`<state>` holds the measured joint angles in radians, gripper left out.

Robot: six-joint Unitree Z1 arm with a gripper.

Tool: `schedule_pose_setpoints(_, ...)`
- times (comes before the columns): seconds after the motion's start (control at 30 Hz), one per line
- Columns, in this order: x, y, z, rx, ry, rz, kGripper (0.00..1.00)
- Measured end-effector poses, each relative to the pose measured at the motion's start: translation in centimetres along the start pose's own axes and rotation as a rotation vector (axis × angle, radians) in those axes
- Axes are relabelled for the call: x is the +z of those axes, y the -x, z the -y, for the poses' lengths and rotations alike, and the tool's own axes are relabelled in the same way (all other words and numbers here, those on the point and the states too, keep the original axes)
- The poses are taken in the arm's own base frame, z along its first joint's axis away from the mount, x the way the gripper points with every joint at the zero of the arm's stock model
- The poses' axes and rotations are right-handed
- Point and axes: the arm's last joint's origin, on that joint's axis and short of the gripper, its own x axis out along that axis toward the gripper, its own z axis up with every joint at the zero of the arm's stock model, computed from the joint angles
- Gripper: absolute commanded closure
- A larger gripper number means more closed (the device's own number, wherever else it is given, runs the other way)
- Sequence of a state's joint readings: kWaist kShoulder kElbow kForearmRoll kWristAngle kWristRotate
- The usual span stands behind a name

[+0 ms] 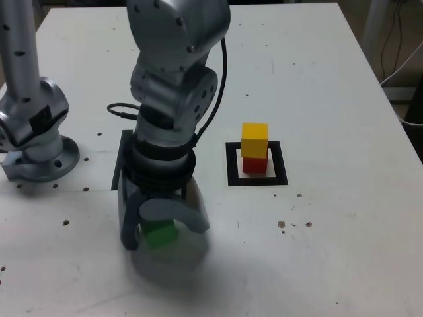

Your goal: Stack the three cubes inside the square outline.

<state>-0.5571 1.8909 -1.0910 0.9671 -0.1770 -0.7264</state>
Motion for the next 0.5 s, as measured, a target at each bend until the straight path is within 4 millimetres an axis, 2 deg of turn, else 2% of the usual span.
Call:
schedule_pose_setpoints(0.17, 0.2, 0.03, -0.2, 0.02, 0.023, 0.02, 0.37)
schedule_pose_setpoints(0.37, 0.25, 0.29, -0.23, 0.024, 0.026, 0.037, 0.41)
schedule_pose_setpoints(0.43, 0.21, 0.42, -0.23, 0.024, 0.026, 0.037, 0.48)
schedule_pose_setpoints(0.5, 0.18, 0.8, -0.17, 0.025, 0.025, 0.035, 0.58)
